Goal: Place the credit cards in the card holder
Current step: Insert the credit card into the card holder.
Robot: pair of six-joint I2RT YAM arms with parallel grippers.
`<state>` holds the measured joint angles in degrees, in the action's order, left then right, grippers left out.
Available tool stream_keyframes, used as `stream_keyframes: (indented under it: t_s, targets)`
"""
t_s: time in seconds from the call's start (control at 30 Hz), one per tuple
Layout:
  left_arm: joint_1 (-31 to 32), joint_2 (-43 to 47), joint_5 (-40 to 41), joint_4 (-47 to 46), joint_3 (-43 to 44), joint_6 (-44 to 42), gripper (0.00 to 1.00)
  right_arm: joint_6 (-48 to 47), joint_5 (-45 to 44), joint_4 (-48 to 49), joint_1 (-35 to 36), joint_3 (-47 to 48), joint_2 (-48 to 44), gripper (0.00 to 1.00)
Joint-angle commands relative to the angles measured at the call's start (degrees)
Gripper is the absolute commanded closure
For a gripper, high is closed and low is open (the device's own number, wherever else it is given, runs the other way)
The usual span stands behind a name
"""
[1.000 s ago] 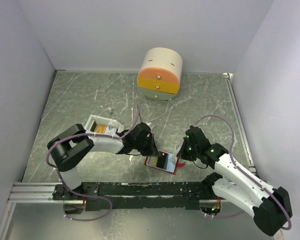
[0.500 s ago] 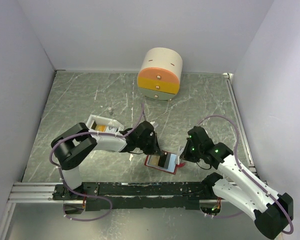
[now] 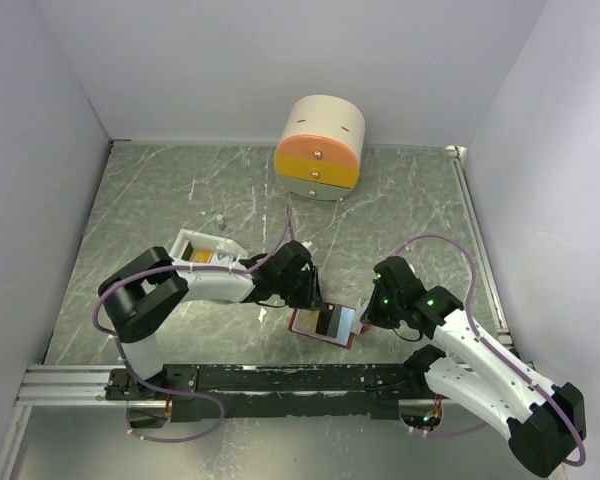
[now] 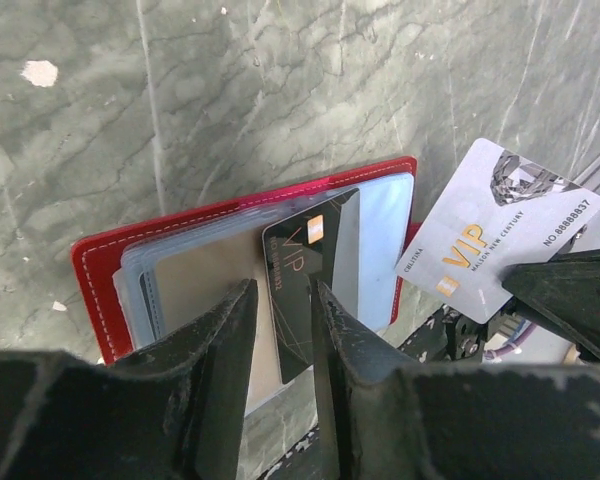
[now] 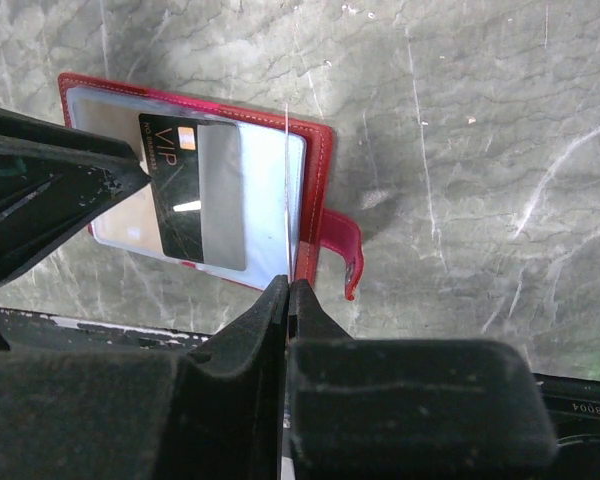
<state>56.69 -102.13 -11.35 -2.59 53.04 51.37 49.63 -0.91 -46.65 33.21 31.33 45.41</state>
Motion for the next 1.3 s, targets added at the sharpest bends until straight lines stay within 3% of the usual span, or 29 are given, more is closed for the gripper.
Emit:
stream_keyframes:
  t_s: [0.0,0.3,0.47,0.9,1.27]
  targets:
    - [0.7,1.5,3.5,4.3,2.0,-2.3,0.61,0.7,-0.8,-0.1,-0.3,-0.8,-0.6,1.0]
    - [1.1,1.0,1.8,-1.9,1.3,-3.1,0.61,0.4,-0.8,0.5,-0.3,-1.0,-0.6,1.0]
    - [1.1,-1.9,2.0,1.0,4.8,-5.0,0.61,0.5,-0.6,0.9,-0.3,-1.5,-0.7,1.0]
    - [1.9,-3.0,-0.7,-1.9,4.5,-4.0,0.74,0.3,-0.6,1.3,-0.3,-1.7,-0.5,1.0]
    - [2.3,1.1,3.9,2.6,5.5,-5.4,0.56,0.2,-0.6,1.4,-0.3,-1.5,-0.7,1.0]
